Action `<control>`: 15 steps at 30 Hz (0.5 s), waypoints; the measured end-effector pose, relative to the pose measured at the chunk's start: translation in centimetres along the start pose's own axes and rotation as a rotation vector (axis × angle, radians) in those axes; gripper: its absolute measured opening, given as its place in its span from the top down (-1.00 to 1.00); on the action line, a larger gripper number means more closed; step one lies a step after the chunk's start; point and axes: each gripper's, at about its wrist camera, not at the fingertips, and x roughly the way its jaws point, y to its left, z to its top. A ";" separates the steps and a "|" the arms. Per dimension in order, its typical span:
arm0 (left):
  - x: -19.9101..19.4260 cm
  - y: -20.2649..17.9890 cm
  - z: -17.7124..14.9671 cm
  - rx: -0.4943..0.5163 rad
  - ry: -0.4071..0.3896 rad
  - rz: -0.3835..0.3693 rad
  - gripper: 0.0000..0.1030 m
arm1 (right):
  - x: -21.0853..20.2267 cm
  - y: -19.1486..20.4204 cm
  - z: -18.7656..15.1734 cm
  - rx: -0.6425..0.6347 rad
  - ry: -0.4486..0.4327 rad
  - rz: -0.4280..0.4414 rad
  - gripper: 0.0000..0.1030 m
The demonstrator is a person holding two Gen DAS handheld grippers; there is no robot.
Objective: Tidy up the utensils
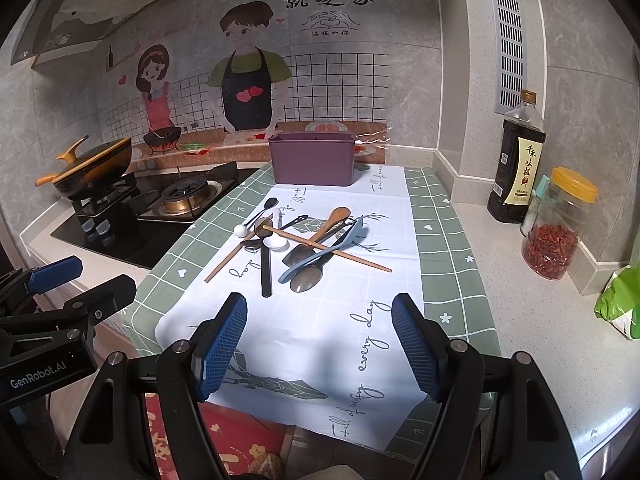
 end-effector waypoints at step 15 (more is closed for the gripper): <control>0.3 0.0 -0.1 0.000 0.006 -0.002 -0.57 | 0.0 -0.2 -0.1 0.001 0.001 -0.002 -0.41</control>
